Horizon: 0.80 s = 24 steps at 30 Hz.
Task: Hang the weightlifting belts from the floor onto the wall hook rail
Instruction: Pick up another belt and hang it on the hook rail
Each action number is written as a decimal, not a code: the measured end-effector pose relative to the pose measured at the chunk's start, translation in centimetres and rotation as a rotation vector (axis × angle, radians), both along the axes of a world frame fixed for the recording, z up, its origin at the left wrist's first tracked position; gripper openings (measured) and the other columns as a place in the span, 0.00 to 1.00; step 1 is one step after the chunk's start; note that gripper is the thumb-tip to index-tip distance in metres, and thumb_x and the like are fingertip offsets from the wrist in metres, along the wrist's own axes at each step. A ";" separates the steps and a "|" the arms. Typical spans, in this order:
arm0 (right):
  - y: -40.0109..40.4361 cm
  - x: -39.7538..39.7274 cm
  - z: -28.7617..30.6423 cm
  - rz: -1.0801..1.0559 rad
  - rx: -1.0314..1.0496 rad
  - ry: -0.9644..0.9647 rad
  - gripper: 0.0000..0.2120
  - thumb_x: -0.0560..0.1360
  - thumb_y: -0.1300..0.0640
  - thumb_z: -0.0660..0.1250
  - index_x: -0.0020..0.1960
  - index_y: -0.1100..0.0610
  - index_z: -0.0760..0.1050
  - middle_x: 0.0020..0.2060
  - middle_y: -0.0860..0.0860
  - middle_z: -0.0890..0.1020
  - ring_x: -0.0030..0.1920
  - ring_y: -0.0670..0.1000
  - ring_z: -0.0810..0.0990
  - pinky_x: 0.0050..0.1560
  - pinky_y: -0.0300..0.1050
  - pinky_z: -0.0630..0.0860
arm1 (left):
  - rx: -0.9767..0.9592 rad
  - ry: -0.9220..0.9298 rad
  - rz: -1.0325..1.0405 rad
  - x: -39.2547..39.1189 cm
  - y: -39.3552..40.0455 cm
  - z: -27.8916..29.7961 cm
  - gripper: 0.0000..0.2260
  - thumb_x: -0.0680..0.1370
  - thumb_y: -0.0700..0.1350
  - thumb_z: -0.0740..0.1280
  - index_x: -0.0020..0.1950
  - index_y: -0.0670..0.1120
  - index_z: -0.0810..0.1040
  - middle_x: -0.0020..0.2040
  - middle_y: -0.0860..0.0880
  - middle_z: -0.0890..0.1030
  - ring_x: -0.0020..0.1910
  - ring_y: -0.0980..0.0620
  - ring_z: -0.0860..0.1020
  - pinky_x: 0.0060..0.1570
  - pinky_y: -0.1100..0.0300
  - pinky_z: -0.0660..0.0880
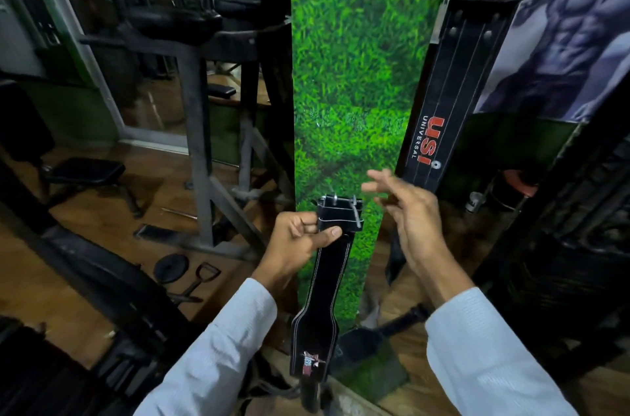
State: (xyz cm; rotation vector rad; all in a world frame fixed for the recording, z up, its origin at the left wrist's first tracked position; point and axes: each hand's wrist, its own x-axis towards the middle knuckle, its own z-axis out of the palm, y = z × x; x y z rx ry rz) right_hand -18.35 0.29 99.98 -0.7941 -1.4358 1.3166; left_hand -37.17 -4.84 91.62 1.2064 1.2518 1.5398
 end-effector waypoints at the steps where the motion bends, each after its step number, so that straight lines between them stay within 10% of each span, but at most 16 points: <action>1: 0.4 -0.3 0.6 -0.021 -0.049 0.022 0.15 0.80 0.46 0.67 0.48 0.53 0.88 0.58 0.49 0.87 0.66 0.45 0.80 0.64 0.49 0.72 | 0.029 -0.005 -0.009 0.3 -0.1 0.5 0.07 0.72 0.37 0.77 0.48 0.39 0.87 0.46 0.45 0.87 0.45 0.51 0.82 0.49 0.57 0.79; 7: 1.2 -2.4 3.2 0.108 0.000 -0.435 0.25 0.82 0.34 0.58 0.50 0.48 0.88 0.70 0.45 0.79 0.68 0.44 0.75 0.70 0.53 0.65 | 0.025 -0.032 -0.030 1.1 0.5 0.8 0.10 0.72 0.35 0.77 0.51 0.33 0.86 0.50 0.38 0.87 0.47 0.49 0.83 0.50 0.57 0.79; 11: 1.2 -2.7 3.4 0.160 -0.009 -0.322 0.10 0.81 0.51 0.69 0.57 0.55 0.84 0.54 0.50 0.88 0.60 0.49 0.85 0.71 0.58 0.74 | 0.021 -0.010 -0.023 0.9 0.3 1.0 0.11 0.72 0.37 0.78 0.50 0.32 0.85 0.49 0.37 0.87 0.46 0.50 0.82 0.47 0.59 0.78; 16: 0.7 -2.3 3.6 0.187 0.072 -0.126 0.17 0.79 0.65 0.70 0.67 0.62 0.75 0.53 0.59 0.88 0.59 0.54 0.86 0.58 0.38 0.80 | 0.013 0.012 -0.022 0.6 0.4 1.6 0.07 0.74 0.33 0.76 0.52 0.35 0.86 0.48 0.42 0.88 0.46 0.51 0.84 0.47 0.60 0.80; 24: 2.0 -1.5 3.5 0.186 -0.070 -0.001 0.19 0.71 0.74 0.75 0.60 0.63 0.81 0.50 0.61 0.88 0.51 0.57 0.88 0.53 0.48 0.85 | 0.019 -0.016 -0.092 2.1 0.1 2.6 0.15 0.71 0.39 0.77 0.50 0.28 0.82 0.50 0.35 0.87 0.50 0.45 0.83 0.55 0.48 0.79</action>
